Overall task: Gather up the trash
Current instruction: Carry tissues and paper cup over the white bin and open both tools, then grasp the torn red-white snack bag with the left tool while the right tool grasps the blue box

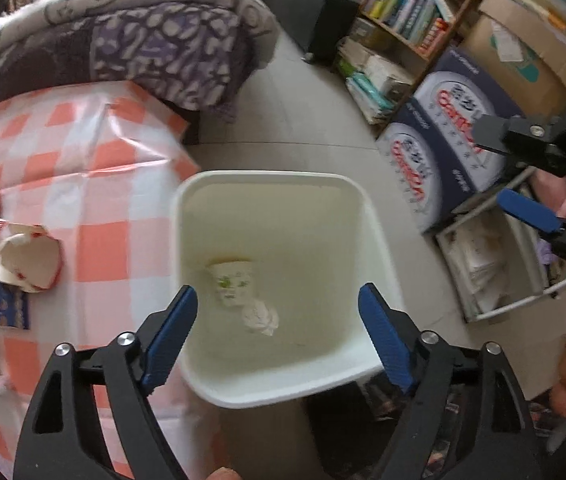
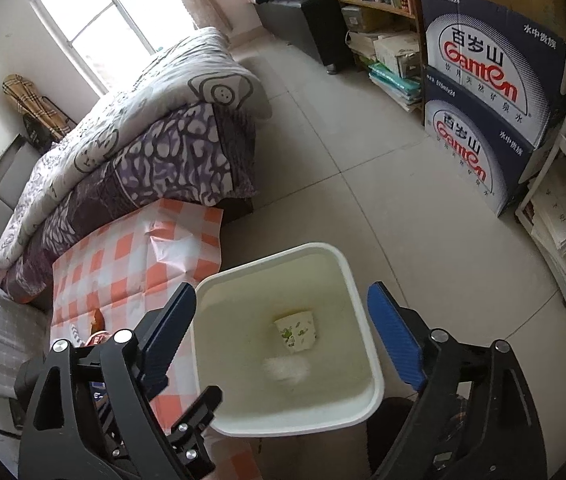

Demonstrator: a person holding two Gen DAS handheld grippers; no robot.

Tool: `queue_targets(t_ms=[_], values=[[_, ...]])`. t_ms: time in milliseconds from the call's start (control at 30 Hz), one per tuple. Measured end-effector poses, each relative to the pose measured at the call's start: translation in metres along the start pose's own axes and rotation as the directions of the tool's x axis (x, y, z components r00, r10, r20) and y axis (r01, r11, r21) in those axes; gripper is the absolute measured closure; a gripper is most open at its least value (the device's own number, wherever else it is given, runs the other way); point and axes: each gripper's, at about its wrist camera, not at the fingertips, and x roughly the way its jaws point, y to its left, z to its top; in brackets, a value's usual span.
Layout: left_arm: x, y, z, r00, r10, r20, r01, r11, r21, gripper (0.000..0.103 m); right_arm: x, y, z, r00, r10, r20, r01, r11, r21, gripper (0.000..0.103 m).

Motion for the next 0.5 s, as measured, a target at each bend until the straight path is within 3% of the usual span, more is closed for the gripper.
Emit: queue_targets(t_ms=[133,267,367,500], values=[[0.0,0.037,0.004,0.988,0.152,-0.004,-0.152,0.985,-0.081,0.022,0.008,0.011,-0.005,0.999,0.016,-0.031,-0.016,1.0,-0.004,0.017],[-0.015,0.076,0.011,0.953,0.301,0.024,-0.29,0.934,-0.207,0.018,0.016,0.026,-0.012,0.999,0.014,-0.05,-0.015,1.0,-0.023,0.016],[-0.022,0.107,0.02,0.945,0.326,0.038,-0.295,0.896,-0.332,0.017,0.021,0.037,-0.018,0.997,0.021,-0.071,-0.024,0.999,-0.036,0.015],[-0.016,0.132,0.034,0.929,0.369,0.029,-0.328,0.856,-0.398,0.017,0.028,0.047,-0.023,0.996,0.01,-0.085,-0.016,0.998,-0.067,0.014]])
